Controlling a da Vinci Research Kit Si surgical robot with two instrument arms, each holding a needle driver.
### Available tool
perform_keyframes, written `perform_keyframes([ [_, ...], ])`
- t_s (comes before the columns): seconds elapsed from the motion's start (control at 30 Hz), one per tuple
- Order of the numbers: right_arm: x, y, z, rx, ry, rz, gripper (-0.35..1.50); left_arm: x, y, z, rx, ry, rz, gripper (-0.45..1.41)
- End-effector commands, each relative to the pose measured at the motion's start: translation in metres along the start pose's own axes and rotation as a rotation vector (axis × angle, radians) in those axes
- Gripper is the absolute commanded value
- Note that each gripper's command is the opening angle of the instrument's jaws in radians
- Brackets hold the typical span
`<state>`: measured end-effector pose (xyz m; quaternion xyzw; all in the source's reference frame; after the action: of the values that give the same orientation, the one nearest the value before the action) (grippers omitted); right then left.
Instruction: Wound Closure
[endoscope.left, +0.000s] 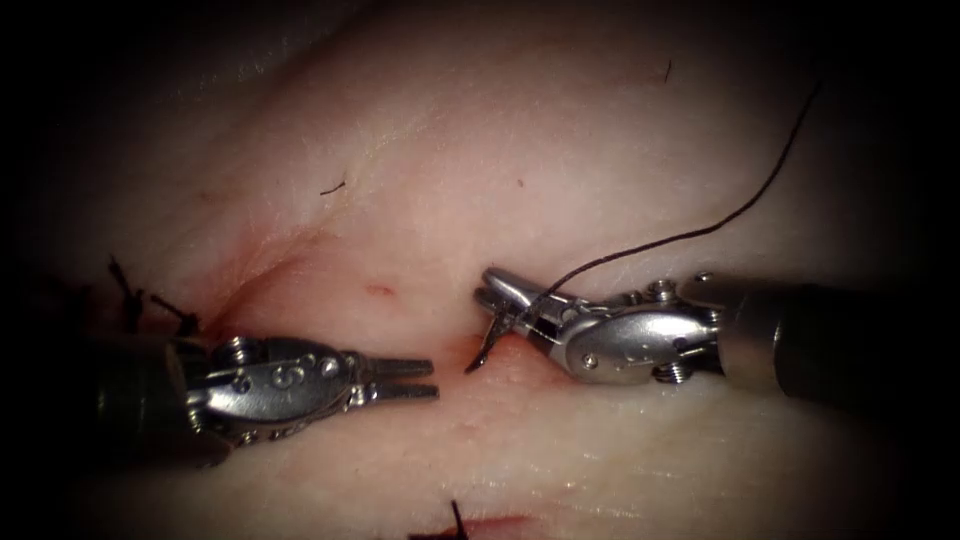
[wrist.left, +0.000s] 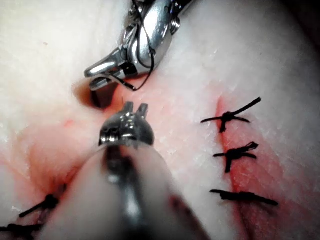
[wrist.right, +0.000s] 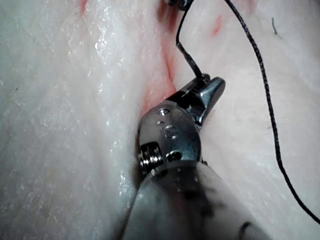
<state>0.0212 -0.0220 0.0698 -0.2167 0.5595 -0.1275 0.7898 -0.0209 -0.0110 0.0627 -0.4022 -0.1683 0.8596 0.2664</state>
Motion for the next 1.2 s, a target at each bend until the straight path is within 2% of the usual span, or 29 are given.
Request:
perform_keyframes([
  [0.03, -0.0005, -0.0006, 0.001, 0.013, -0.004, 0.012, -0.35, 0.0, 0.0, 0.0008, 0.003, 0.0, 0.0, 0.04],
  [0.23, -0.0016, -0.0033, 0.0011, 0.06, -0.006, 0.047, -0.35, -0.0002, -0.0001, 0.0008, 0.008, -0.001, -0.005, -0.01],
  [0.5, -0.0001, -0.0025, 0.0012, 0.075, 0.013, 0.062, -0.35, 0.0002, -0.0006, 0.002, 0.005, -0.001, -0.01, -0.01],
  [0.73, -0.0014, -0.0062, 0.0012, 0.123, 0.0, 0.072, -0.35, -0.0005, -0.0008, 0.0025, 0.004, -0.008, -0.001, -0.03],
  [0.83, -0.001, -0.0048, 0.0009, 0.115, 0.004, 0.09, -0.35, -0.0004, -0.0008, 0.0026, 0.005, -0.008, -0.002, -0.03],
  [0.93, -0.0006, -0.0048, 0.0009, 0.112, 0.005, 0.091, -0.35, -0.0004, -0.0009, 0.0027, 0.005, -0.008, -0.002, -0.03],
  [1.2, -0.0022, -0.0081, 0.0014, 0.204, -0.015, 0.134, -0.35, -0.0007, -0.0012, 0.0029, 0.006, -0.016, 0.002, -0.03],
])
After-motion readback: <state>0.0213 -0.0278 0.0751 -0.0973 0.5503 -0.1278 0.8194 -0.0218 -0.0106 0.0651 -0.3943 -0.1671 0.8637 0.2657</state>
